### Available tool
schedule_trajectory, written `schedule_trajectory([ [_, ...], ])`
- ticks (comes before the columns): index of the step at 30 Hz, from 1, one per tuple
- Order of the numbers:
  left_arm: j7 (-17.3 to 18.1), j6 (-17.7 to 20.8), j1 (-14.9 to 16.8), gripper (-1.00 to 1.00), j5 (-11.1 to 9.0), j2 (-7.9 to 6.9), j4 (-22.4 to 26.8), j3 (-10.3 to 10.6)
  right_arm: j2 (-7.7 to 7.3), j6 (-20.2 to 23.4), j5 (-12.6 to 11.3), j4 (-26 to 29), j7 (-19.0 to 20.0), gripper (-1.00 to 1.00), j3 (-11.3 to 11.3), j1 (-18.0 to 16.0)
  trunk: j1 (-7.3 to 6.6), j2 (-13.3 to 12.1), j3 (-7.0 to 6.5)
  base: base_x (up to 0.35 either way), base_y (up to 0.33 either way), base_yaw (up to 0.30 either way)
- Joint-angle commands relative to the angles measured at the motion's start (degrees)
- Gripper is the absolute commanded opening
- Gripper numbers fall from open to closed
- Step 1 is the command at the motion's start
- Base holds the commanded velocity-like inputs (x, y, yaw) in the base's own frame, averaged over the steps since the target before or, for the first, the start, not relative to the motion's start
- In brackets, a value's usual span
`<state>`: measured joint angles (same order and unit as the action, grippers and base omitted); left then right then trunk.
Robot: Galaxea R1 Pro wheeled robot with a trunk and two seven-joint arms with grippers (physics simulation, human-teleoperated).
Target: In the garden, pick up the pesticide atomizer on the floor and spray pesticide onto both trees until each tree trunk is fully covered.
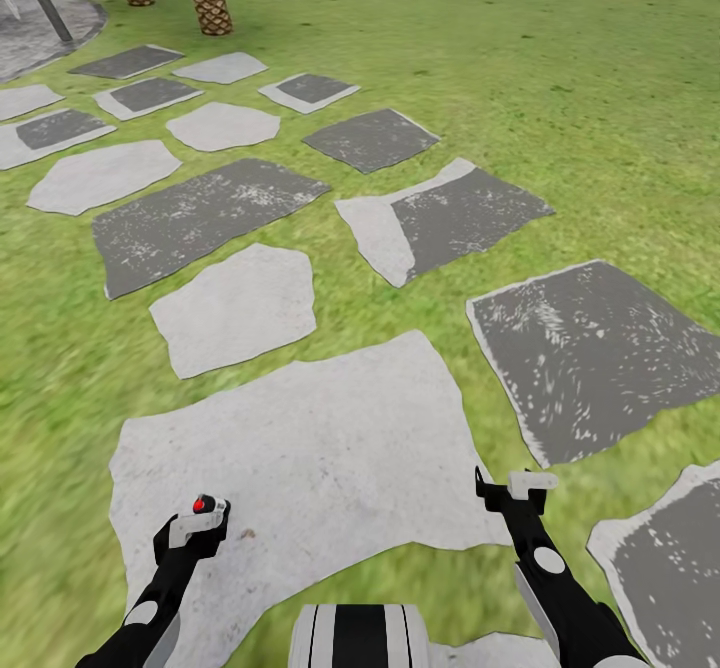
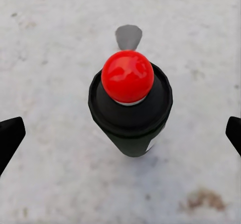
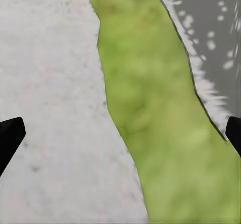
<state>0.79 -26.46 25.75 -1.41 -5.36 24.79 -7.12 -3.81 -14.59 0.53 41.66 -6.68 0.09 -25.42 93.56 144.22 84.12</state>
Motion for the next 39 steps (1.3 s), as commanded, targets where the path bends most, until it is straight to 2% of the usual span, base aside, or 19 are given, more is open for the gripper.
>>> schedule_trajectory([
  [1, 0.0, 0.0, 0.0, 1.0, 0.0, 0.0, 0.0, 0.0, 0.01, 0.0, 0.0, 0.0, 0.0, 1.0, 0.0, -0.01, 0.0, 0.0, 0.0, 0.037, 0.0, 0.0],
  [21, 0.0, -0.08, 0.0, 1.0, 0.08, -0.04, 0.0, 0.0, -0.03, 0.0, 0.0, 0.0, 0.0, 1.0, 0.0, 0.01, 0.0, 0.0, 0.0, 0.019, 0.0, 0.0],
  [28, 0.0, -0.16, 0.0, 1.0, 0.09, -0.03, 0.0, 0.0, -0.03, 0.0, 0.0, 0.04, 0.0, 1.0, 0.0, -0.03, 0.18, 0.09, 1.87, 0.0, 0.0, 0.0],
  [39, 0.0, -0.11, 0.0, 1.0, 0.09, -0.01, 0.0, 0.0, -0.03, 0.0, 0.0, 0.0, 0.0, 1.0, 0.0, 0.0, 0.18, 0.09, 2.12, 0.0, 0.0, 0.0],
])
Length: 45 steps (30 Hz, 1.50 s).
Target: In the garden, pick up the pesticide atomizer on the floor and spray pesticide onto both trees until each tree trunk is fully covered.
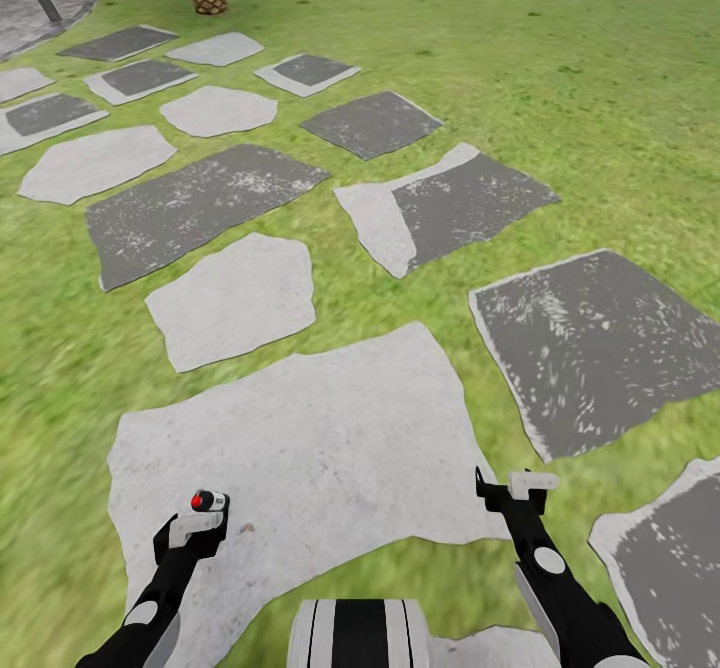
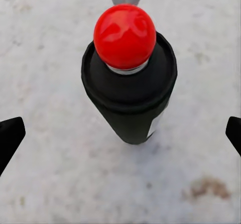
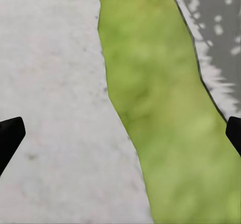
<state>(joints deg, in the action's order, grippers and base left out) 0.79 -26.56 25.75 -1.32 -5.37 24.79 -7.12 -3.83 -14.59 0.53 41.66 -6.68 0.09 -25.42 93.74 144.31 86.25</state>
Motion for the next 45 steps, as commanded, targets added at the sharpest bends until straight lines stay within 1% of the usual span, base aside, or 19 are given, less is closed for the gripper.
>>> schedule_trajectory([
  [1, 0.0, 0.01, 0.0, 1.0, 0.0, 0.0, 0.0, 0.0, -0.01, 0.0, 0.0, 0.0, 0.0, 1.0, 0.0, -0.01, 0.0, 0.0, 0.0, 0.011, 0.0, 0.0],
  [32, -0.02, -0.05, 0.0, 1.0, 0.0, 0.01, 0.0, -0.12, -0.02, 0.0, 0.02, -0.01, 0.0, 1.0, 0.0, -0.03, 0.0, 0.0, 0.0, 0.036, 0.0, 0.0],
  [45, -0.03, -0.32, -0.08, 1.0, -0.35, -0.08, 0.0, -0.18, 0.0, 0.0, 0.07, -0.09, 0.0, 1.0, 0.0, -0.03, 0.0, 0.0, 0.0, 0.001, 0.0, 0.0],
])
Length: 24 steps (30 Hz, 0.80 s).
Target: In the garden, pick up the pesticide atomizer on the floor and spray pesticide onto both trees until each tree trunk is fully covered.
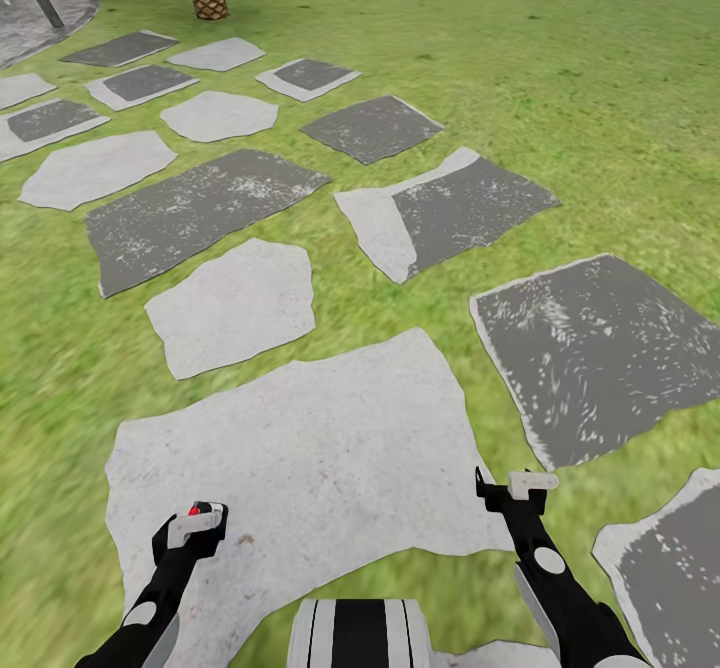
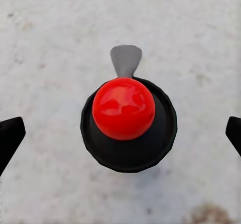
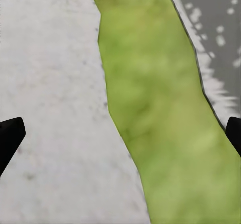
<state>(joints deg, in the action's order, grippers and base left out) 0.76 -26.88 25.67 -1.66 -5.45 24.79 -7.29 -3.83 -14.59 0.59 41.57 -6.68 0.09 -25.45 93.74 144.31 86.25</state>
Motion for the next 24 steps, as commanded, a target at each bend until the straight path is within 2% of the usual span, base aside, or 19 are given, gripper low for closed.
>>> schedule_trajectory([
  [1, 0.01, -0.01, 0.0, 1.0, 0.0, 0.0, 0.0, 0.0, -0.01, 0.0, 0.01, 0.0, 0.0, 1.0, 0.0, -0.01, 0.0, 0.0, 0.0, 0.0, 0.0, 0.0],
  [3, 0.01, -0.01, -0.01, 1.0, -0.01, 0.0, 0.0, 0.0, -0.02, 0.0, 0.02, 0.0, 0.0, 1.0, 0.0, -0.01, 0.0, 0.0, 0.0, 0.0, 0.0, 0.0],
  [4, 0.0, -0.01, -0.01, -1.0, -0.01, 0.01, 0.0, 0.0, 0.0, 0.0, 0.02, 0.0, 0.0, 1.0, 0.0, -0.02, 0.0, 0.0, 0.0, 0.0, 0.0, 0.0],
  [24, 0.03, -0.01, -0.01, -1.0, -0.1, -0.08, 0.14, -0.26, -0.03, 0.0, 0.02, 0.0, 0.0, 1.0, 0.0, 0.03, 0.0, 0.0, 0.0, 0.0, 0.0, 0.0],
])
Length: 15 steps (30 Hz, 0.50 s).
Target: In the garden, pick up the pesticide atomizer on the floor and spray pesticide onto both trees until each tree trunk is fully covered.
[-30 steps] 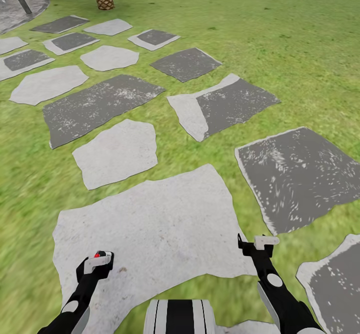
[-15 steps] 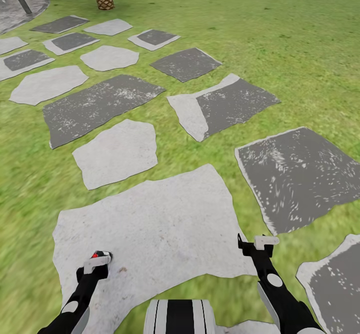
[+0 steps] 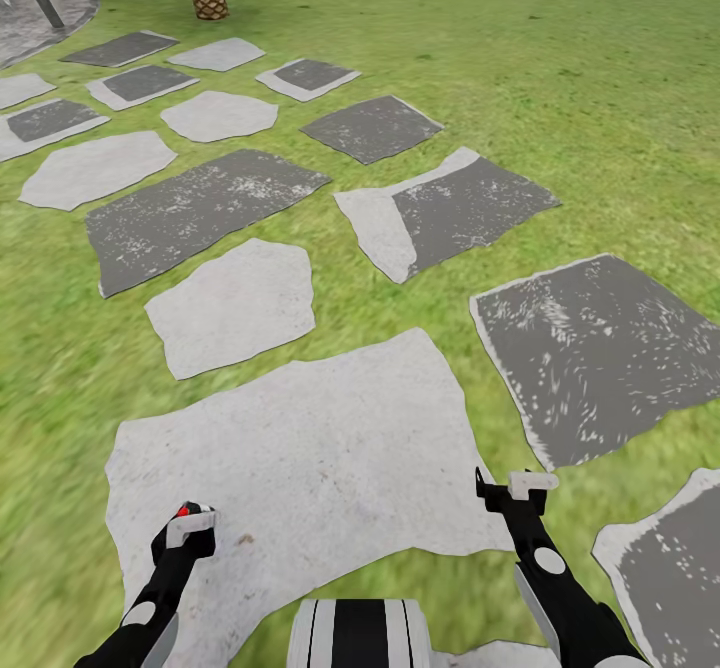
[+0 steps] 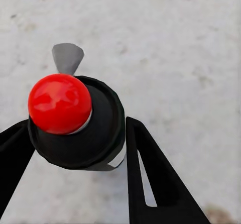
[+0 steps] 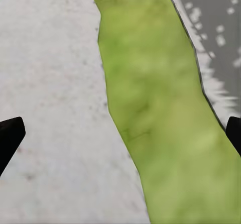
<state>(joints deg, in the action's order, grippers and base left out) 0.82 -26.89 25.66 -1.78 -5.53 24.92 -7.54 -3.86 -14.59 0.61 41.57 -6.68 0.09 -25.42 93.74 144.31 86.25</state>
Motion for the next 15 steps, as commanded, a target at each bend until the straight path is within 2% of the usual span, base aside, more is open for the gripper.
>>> schedule_trajectory([
  [1, -0.03, 0.0, 0.0, -1.0, 0.02, 0.0, 0.02, 0.02, 0.0, 0.0, 0.0, 0.0, 0.0, 1.0, 0.0, -0.01, 0.0, 0.0, 0.0, 0.0, 0.0, 0.0],
  [7, 0.01, 0.0, 0.0, -1.0, 0.12, -0.01, -0.04, 0.14, 0.0, 0.0, 0.0, 0.0, 0.0, 1.0, 0.0, -0.04, 0.0, 0.0, 0.0, 0.0, 0.0, 0.0],
  [15, 0.06, 0.17, 0.0, -1.0, 0.23, 0.15, -0.05, 0.48, 0.08, 0.0, 0.0, -0.01, -0.08, 1.0, 0.0, -0.03, -0.21, -0.11, -1.77, 0.0, 0.0, 0.0],
])
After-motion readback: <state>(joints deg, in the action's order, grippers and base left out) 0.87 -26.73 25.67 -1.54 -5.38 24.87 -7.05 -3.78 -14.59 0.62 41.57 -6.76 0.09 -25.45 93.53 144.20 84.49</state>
